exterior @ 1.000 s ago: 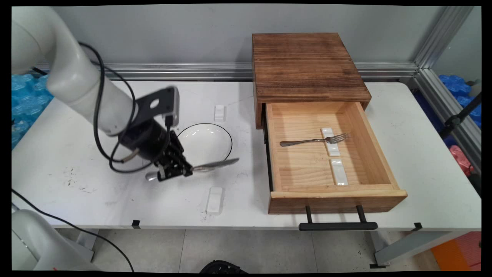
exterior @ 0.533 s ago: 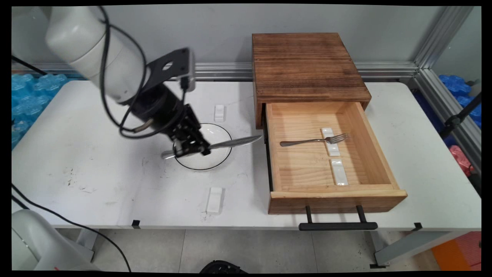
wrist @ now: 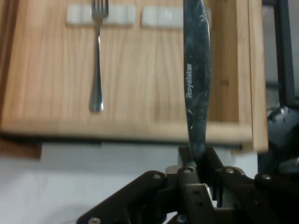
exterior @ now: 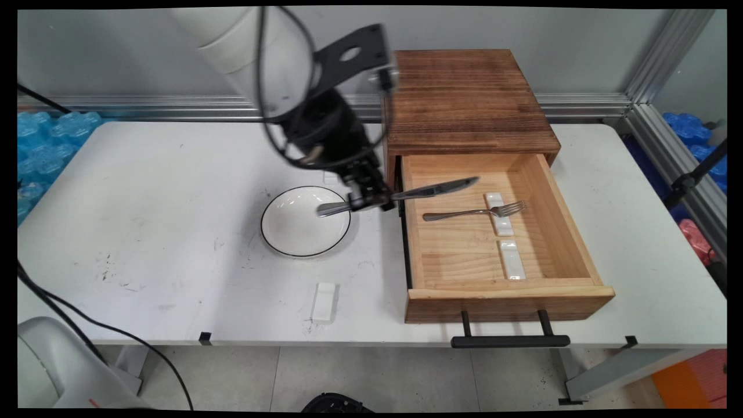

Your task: Place the picked object into the drawer

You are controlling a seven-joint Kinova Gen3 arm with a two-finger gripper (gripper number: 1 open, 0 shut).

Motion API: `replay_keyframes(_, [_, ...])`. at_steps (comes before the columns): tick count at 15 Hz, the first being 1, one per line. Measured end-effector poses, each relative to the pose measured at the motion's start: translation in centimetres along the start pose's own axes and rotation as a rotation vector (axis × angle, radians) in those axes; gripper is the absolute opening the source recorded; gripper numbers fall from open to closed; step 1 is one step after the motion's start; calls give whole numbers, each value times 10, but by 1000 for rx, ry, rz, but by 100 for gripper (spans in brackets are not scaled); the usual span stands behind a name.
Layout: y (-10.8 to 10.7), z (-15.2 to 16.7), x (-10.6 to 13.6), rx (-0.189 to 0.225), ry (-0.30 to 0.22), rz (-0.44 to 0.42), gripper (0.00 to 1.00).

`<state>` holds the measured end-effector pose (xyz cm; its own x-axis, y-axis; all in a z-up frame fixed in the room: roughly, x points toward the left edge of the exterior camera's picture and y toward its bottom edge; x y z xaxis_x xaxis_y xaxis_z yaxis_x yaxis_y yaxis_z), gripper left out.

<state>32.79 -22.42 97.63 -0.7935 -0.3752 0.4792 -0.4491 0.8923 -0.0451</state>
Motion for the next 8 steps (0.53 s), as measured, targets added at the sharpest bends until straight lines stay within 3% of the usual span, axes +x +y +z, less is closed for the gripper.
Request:
replay_keyframes(4, [3, 27, 49, 13, 8, 20, 0])
replay_keyframes(8, [2, 54, 76, 29, 4, 15, 0])
